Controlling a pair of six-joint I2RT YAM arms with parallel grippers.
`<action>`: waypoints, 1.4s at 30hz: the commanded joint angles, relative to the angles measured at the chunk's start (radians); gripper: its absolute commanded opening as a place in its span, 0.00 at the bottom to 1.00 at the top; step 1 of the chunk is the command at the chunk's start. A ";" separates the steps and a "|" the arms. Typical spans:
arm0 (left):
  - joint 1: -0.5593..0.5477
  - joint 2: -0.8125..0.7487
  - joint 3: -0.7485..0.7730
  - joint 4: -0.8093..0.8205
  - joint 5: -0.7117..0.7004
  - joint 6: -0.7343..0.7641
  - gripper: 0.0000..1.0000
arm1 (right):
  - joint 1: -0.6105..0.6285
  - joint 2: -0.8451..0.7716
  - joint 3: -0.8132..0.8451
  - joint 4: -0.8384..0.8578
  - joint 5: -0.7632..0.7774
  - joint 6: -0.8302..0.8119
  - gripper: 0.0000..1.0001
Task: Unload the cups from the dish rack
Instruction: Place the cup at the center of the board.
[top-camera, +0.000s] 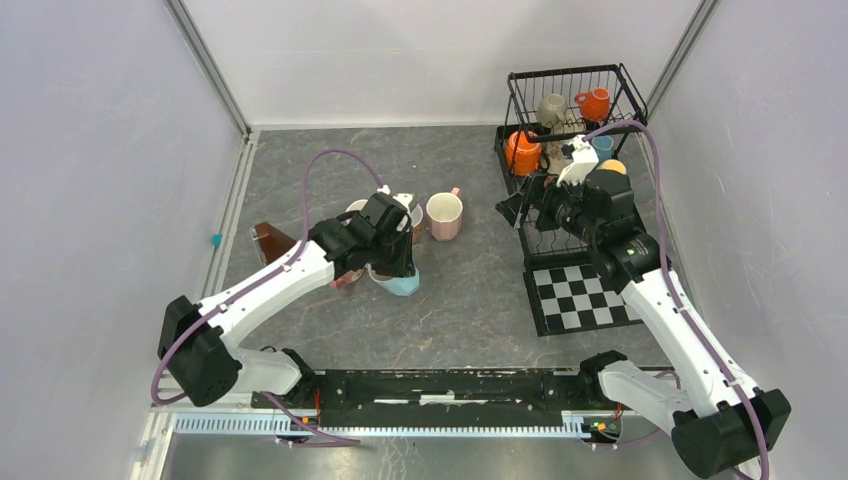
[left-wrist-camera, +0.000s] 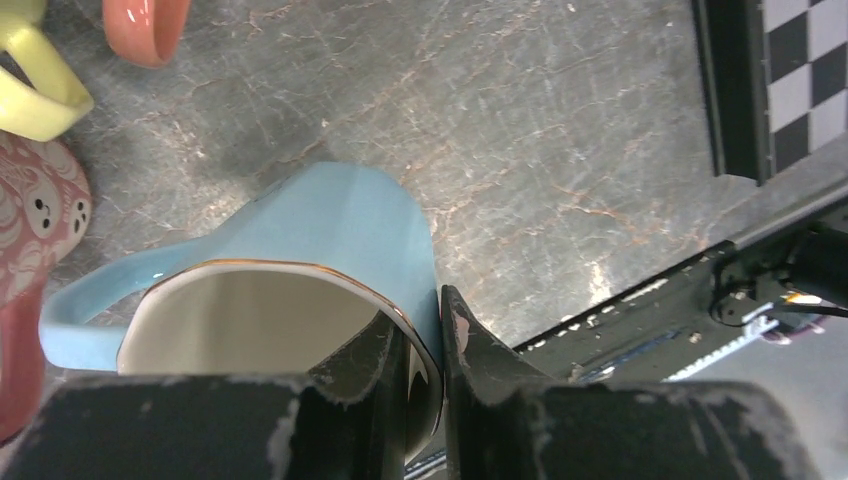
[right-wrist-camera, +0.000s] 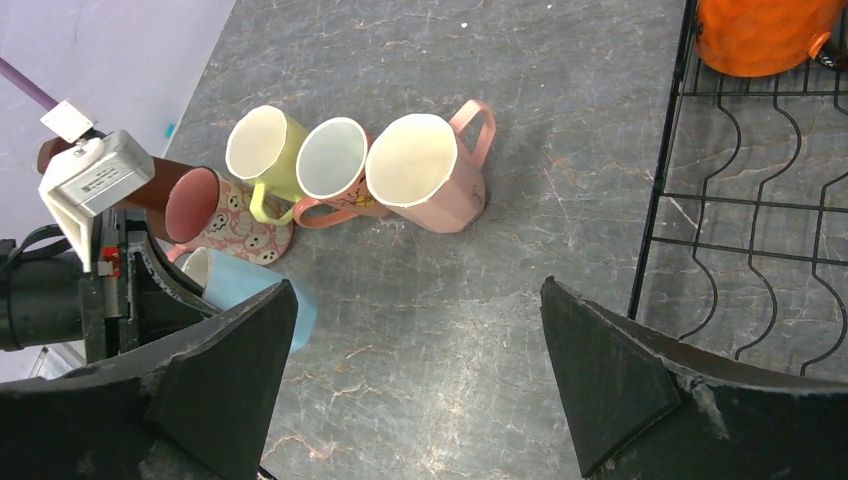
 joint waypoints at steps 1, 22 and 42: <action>-0.007 0.015 0.049 0.036 -0.070 0.109 0.02 | -0.002 -0.023 -0.014 0.042 0.004 -0.015 0.98; -0.007 0.142 0.072 -0.010 -0.124 0.398 0.02 | -0.002 -0.040 -0.047 0.053 0.005 -0.015 0.98; 0.003 0.204 0.052 0.013 -0.174 0.571 0.02 | -0.001 -0.048 -0.063 0.054 -0.003 -0.028 0.98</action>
